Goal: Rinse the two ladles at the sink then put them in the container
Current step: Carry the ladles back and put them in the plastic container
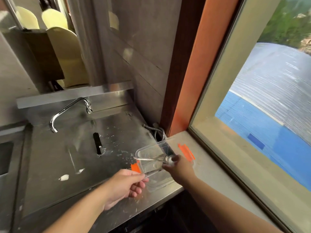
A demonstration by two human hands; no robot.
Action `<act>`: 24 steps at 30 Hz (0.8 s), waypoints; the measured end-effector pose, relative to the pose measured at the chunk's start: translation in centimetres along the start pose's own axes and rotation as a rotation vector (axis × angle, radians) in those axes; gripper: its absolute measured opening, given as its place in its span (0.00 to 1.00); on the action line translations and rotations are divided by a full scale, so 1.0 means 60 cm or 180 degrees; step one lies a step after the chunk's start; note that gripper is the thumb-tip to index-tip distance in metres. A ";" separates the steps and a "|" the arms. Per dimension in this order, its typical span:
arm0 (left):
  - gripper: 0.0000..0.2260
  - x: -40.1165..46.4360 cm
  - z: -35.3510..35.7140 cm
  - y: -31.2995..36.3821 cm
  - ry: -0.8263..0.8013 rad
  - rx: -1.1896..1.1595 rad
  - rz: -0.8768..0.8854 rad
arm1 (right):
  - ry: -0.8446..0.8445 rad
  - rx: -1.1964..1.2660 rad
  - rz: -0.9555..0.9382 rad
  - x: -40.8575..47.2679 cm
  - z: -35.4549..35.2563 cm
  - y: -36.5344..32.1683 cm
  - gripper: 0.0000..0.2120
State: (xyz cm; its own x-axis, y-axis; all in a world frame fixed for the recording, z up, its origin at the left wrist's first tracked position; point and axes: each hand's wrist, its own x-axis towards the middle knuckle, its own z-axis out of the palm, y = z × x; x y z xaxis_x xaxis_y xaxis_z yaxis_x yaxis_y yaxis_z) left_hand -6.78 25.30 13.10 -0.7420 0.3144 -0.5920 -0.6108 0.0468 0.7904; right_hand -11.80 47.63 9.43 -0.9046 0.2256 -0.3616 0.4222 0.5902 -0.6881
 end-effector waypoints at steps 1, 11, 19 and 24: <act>0.11 0.003 -0.002 -0.002 0.0021 0.0034 -0.0011 | 0.0187 -0.1070 -0.0426 -0.001 0.003 0.004 0.19; 0.14 0.038 -0.017 -0.011 -0.0102 0.0617 -0.0041 | -0.0340 -0.2785 -0.0579 -0.028 0.045 0.011 0.33; 0.14 0.064 -0.031 -0.020 -0.0161 0.1102 0.0012 | -0.0388 -0.3034 -0.0433 -0.028 0.066 0.003 0.35; 0.14 0.067 -0.034 -0.026 -0.0158 0.1147 0.0108 | -0.0451 -0.2977 -0.0217 -0.028 0.076 -0.007 0.34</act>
State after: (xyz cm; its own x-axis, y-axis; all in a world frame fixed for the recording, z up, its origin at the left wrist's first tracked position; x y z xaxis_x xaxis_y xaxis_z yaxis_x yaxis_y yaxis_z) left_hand -9.39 24.53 9.19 -0.7405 0.3667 -0.5632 -0.4429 0.3640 0.8193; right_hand -10.17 43.47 7.46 -0.8843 0.1078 -0.4544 0.0954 0.9942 0.0503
